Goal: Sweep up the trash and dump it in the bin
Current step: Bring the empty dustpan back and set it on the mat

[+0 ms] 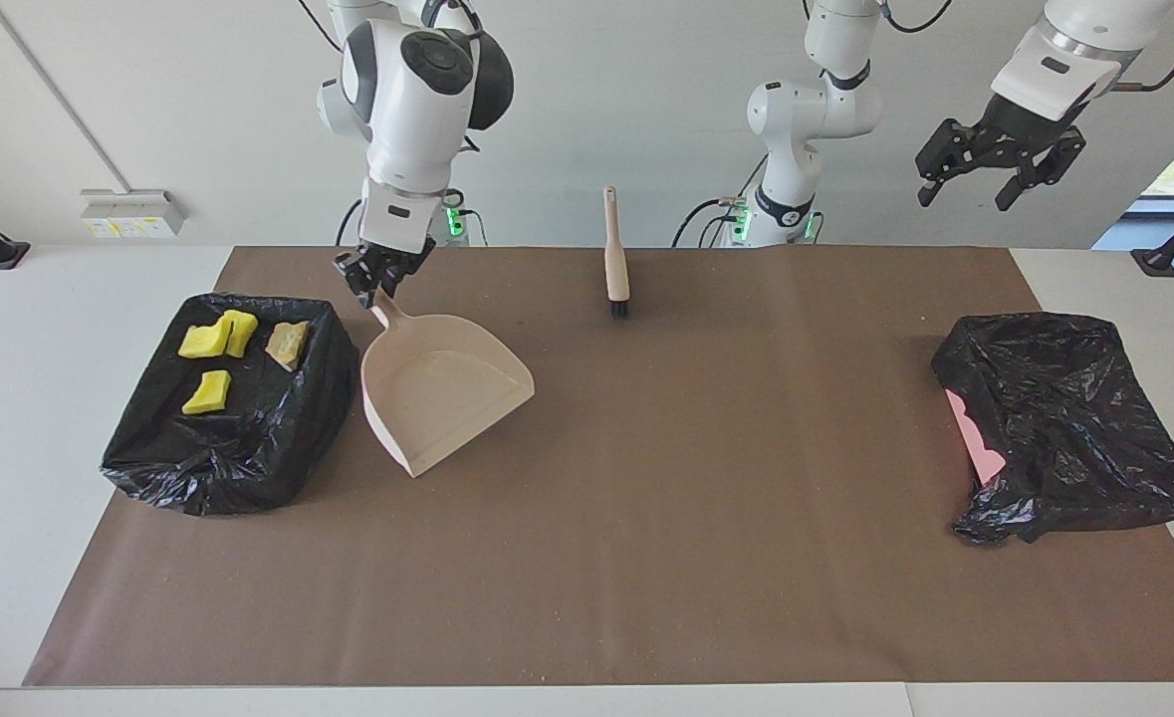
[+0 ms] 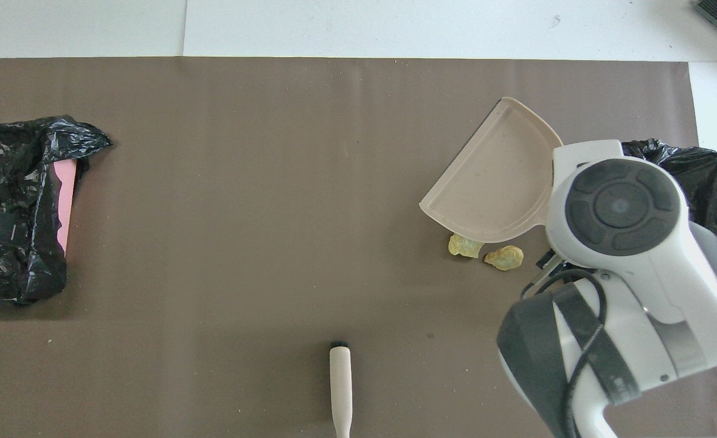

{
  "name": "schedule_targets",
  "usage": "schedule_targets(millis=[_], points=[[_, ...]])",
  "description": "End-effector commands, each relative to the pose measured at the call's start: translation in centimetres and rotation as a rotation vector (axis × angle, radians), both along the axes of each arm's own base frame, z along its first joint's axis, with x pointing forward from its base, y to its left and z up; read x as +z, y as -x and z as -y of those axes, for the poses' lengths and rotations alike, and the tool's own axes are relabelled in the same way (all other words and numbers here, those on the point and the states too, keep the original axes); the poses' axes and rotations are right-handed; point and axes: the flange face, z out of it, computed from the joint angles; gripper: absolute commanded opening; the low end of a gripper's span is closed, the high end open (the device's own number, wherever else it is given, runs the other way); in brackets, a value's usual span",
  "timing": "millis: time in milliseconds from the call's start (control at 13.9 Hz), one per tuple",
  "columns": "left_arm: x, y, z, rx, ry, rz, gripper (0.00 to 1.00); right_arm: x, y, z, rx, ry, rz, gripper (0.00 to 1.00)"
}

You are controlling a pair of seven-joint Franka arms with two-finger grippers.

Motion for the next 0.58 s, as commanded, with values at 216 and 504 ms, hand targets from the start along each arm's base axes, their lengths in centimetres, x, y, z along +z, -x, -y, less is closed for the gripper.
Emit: schedule_targets(millis=[216,504], points=[[0.2,0.4,0.0,-0.006,-0.022,0.021,1.00,-4.7,-3.9,-10.2,-0.355,-0.136,0.015,0.00],[0.1,0.4,-0.4,0.005,-0.018,0.017,1.00,-7.5,-4.6,-16.3,-0.564,-0.222,0.022,0.00]])
